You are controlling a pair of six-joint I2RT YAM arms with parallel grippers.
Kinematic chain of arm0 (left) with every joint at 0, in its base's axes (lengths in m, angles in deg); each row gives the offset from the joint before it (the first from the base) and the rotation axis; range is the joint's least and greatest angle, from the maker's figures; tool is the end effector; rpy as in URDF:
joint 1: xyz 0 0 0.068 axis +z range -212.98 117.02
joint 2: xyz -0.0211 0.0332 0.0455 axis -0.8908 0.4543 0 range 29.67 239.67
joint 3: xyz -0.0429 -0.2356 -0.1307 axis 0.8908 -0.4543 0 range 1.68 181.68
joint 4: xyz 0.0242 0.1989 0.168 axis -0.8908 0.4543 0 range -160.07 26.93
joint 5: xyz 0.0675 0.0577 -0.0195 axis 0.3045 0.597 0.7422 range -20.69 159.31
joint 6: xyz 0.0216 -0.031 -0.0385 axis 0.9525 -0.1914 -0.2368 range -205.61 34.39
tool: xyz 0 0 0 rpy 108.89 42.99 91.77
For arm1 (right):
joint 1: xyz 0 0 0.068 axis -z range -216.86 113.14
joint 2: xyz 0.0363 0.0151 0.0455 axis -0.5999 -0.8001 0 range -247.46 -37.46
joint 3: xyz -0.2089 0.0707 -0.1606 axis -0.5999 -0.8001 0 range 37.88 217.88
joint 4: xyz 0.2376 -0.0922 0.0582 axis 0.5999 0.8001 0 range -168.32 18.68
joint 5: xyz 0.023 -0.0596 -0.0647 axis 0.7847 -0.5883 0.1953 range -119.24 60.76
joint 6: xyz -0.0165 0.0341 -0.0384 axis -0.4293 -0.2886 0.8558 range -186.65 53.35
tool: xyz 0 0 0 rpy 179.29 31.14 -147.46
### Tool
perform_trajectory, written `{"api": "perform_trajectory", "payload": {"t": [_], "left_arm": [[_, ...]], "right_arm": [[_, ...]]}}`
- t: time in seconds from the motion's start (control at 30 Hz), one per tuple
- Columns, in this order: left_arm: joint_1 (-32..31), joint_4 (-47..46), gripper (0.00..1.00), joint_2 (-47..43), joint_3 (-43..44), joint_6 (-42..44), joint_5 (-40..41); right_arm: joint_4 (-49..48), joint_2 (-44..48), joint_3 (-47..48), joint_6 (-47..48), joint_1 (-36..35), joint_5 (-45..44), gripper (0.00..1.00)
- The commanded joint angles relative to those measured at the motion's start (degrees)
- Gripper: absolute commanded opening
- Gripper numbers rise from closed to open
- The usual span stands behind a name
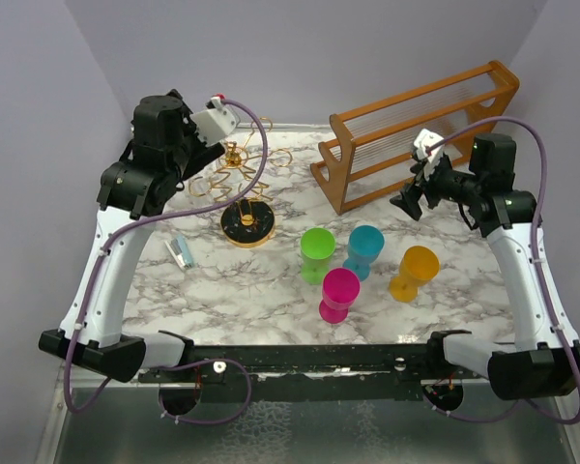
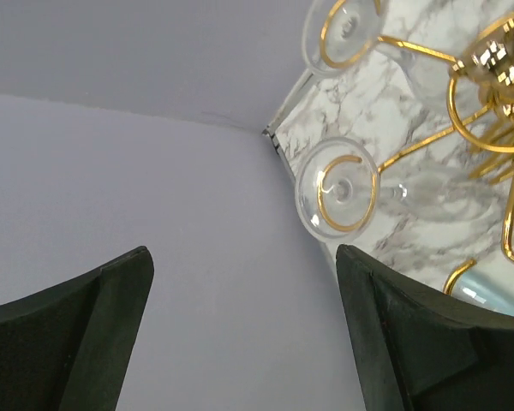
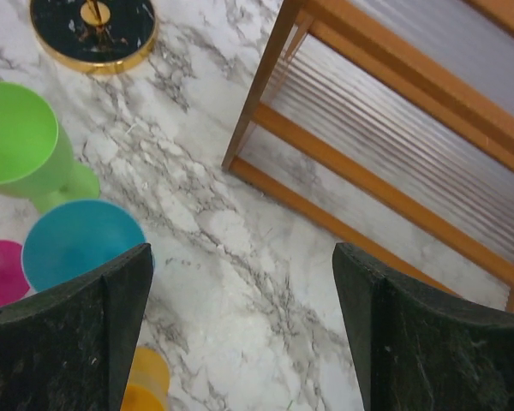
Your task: Place the wine glass upside down on the wine glass rack
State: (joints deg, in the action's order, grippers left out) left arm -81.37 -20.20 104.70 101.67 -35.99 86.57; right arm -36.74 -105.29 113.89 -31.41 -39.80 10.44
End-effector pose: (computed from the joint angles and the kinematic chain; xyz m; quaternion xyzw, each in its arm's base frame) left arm 0.2373 -0.0678 0.4809 0.3992 0.7360 0.2650 0.4782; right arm 0.2375 0.0349 0.3964 -0.4229 0.7301 0.1630 0.5114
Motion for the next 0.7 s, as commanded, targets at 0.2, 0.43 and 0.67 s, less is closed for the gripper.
{"api": "perform_trajectory", "payload": {"t": [0.2, 0.43, 0.67], "left_arm": [[-0.09, -12.75, 0.99, -3.26, -3.05, -24.19, 1.96], [-0.13, -12.19, 0.99, -4.09, -2.87, -27.43, 2.16], [-0.07, -10.69, 0.99, -4.1, -0.99, -29.05, -0.57]], "right_arm": [[14.56, 6.05, -1.03, 4.18, 0.21, -9.42, 0.86], [18.05, 8.0, -4.15, 2.35, 0.19, -15.75, 0.83], [20.47, 9.67, -8.37, 1.22, 0.22, -22.35, 0.75]]}}
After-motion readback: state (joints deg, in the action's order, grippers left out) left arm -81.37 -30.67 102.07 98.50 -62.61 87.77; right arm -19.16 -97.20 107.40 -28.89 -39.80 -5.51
